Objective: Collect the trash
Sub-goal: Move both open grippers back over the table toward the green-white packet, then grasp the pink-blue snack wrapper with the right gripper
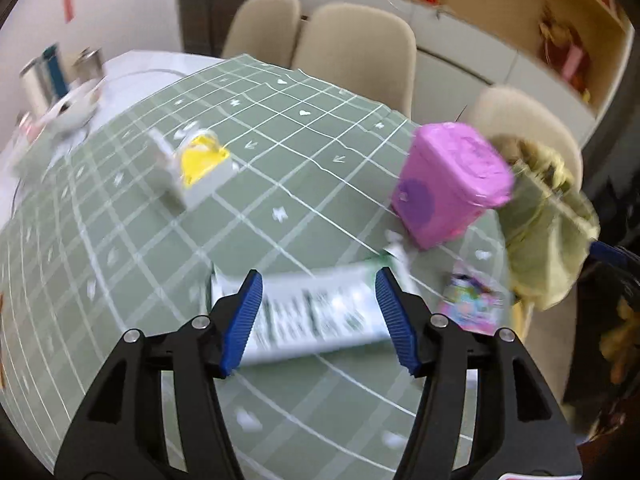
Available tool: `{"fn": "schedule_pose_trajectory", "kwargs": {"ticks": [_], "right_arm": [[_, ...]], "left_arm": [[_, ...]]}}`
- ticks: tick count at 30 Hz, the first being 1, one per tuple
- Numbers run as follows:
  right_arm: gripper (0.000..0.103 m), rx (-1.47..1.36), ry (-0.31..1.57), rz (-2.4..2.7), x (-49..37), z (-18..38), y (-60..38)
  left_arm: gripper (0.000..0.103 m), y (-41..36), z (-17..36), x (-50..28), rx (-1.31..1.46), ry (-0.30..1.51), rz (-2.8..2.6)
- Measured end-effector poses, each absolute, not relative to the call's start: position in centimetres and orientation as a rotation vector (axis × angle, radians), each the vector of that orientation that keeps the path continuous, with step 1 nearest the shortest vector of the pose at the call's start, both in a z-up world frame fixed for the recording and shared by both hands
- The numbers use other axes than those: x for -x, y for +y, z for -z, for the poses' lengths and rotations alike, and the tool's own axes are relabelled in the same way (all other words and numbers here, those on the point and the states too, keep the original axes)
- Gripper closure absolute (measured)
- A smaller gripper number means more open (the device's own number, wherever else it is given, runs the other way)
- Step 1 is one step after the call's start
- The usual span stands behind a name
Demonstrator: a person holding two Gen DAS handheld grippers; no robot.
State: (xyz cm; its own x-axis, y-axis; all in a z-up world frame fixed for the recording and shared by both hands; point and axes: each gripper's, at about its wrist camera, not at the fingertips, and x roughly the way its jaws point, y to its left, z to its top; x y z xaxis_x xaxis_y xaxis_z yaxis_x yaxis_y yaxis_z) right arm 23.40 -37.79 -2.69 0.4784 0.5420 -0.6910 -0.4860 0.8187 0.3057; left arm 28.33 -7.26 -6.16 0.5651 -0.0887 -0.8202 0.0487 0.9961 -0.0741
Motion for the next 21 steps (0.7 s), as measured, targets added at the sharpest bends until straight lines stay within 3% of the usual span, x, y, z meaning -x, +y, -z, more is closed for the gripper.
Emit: {"fn": "schedule_pose_trajectory", "kwargs": {"ticks": [6, 14, 21], "right_arm": [[0.043, -0.006, 0.948, -0.557, -20.7, 4.0, -35.3], [0.043, -0.072, 0.943, -0.480, -20.6, 4.1, -35.9], [0.043, -0.074, 0.918, -0.469, -20.5, 3.3, -36.0]], "left_arm": [[0.047, -4.1, 9.4, -31.9, 0.108, 1.072, 0.164], [0.047, -3.0, 9.5, -24.8, 0.223, 1.121, 0.324], [0.039, -6.3, 7.1, -20.6, -0.060, 1.050, 0.444]]}}
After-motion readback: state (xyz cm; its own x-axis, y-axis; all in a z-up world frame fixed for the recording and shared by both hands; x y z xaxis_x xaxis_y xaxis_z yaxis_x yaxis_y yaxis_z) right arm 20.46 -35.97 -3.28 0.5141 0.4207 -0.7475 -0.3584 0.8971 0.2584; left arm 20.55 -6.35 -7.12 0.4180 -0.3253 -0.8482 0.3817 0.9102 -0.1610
